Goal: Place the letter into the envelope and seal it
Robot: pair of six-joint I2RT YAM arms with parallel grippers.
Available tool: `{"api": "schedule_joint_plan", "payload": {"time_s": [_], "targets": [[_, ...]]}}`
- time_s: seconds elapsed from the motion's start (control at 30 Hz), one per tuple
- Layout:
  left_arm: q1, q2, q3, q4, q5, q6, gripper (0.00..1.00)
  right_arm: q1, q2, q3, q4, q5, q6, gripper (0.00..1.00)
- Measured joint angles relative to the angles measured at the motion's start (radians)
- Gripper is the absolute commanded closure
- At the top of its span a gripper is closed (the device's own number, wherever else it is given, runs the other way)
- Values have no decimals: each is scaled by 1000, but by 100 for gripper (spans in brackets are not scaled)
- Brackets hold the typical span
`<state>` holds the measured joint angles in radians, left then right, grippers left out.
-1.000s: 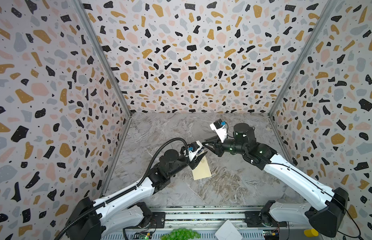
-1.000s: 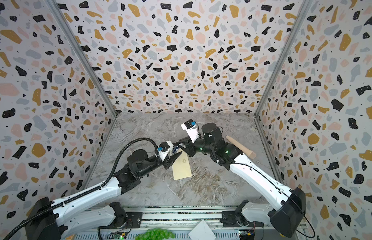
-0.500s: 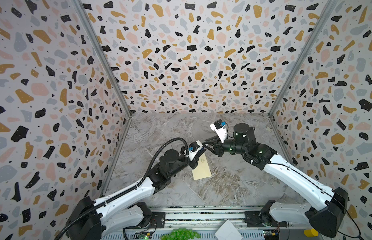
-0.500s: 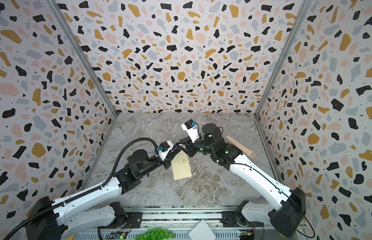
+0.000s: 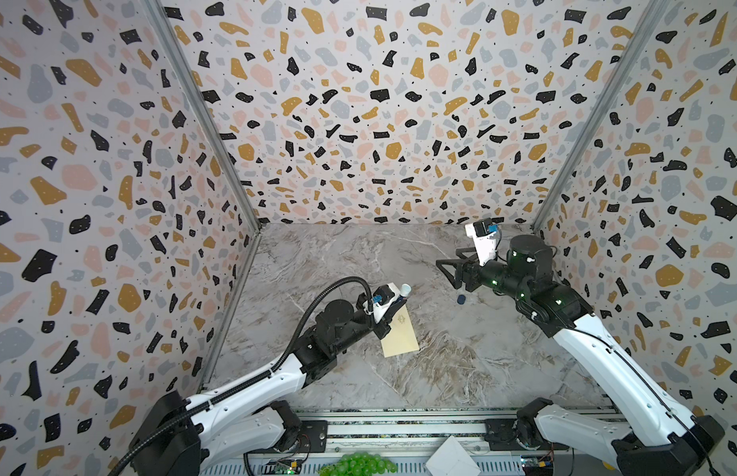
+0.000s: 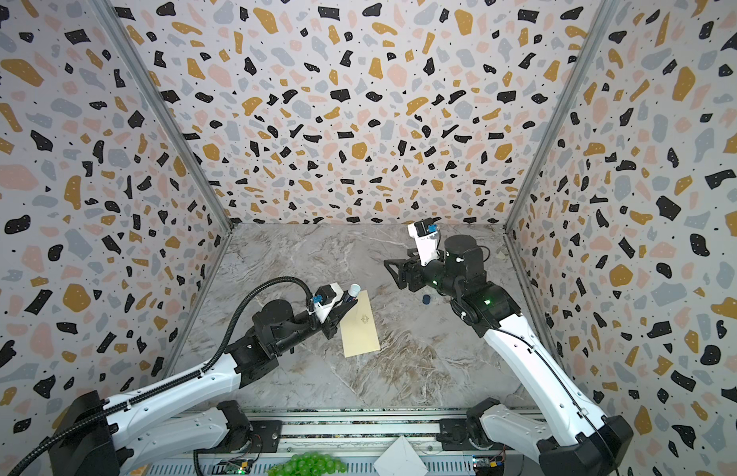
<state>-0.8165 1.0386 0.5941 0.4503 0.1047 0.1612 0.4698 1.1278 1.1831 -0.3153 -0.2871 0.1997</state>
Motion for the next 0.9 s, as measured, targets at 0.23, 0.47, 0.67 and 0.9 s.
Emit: {"api": "schedule_joint_plan", "payload": {"time_s": [0.23,0.47,0.67,0.9], "targets": [[0,-25,-10,1,-5,-16,100,-95,188,-5,-104,149,-18,18],[0,-32,-23,3,-28,-32,100,-138,353,-27,-119,210,-40,24],[0,-32,-38,7,-31,-48,100,-150,495,-27,-122,243,-57,30],[0,-22,-38,24,-31,-54,100,-156,600,-26,-129,293,-77,37]]}}
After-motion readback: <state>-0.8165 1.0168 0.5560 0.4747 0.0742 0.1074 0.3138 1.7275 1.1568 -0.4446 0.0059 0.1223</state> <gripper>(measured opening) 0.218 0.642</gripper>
